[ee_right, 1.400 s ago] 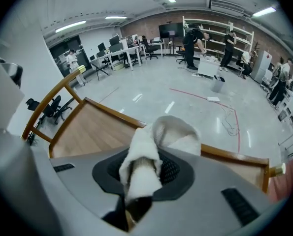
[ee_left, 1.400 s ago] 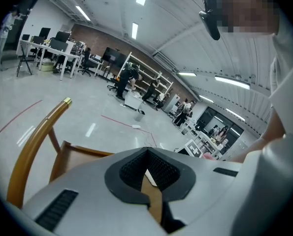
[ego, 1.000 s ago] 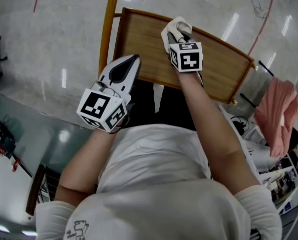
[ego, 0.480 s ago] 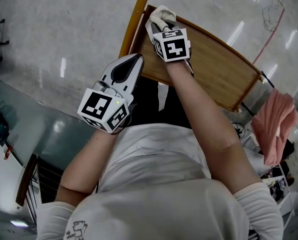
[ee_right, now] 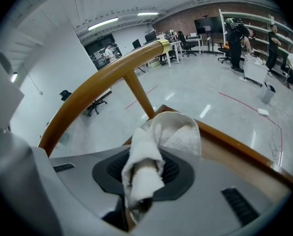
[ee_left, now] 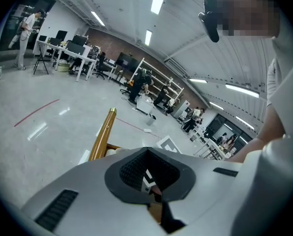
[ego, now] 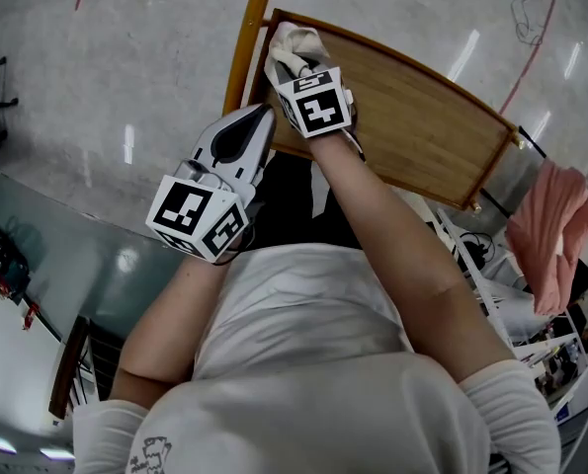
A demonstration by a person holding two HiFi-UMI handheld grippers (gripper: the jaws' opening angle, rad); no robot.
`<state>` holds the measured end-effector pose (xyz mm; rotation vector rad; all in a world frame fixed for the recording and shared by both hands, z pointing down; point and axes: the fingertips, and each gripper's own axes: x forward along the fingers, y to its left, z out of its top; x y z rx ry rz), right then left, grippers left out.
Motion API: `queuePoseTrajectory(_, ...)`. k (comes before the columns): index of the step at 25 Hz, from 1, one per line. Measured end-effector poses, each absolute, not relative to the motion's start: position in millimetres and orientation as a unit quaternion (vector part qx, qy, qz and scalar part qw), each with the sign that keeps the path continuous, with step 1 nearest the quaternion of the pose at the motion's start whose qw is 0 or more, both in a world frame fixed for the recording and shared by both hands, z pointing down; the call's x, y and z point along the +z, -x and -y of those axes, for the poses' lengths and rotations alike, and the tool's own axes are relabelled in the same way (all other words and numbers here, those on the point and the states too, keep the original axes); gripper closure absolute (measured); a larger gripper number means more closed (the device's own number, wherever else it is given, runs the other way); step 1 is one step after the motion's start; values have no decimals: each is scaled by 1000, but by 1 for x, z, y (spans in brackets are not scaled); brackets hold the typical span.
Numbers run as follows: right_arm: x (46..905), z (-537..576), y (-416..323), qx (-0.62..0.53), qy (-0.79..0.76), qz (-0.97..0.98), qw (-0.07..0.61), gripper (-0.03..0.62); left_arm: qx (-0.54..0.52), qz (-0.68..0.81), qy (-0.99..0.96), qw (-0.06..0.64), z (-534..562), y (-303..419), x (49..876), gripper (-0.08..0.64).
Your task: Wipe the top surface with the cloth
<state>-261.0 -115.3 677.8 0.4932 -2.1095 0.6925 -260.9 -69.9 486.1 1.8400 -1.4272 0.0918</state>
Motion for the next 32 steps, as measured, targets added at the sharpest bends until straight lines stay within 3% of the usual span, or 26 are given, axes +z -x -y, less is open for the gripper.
queuePoseTrajectory(8, 691, 102, 158, 320, -243, 811, 425, 503, 55, 535, -751, 384, 92, 206, 478, 552)
queuePoseTrajectory(25, 688, 130, -160, 360, -405, 738, 402, 503, 98, 423, -816, 381, 117, -21, 480, 554)
queuePoseTrajectory(32, 686, 135, -257, 379, -447, 709, 393, 503, 108, 404, -827, 376, 124, -89, 481, 552)
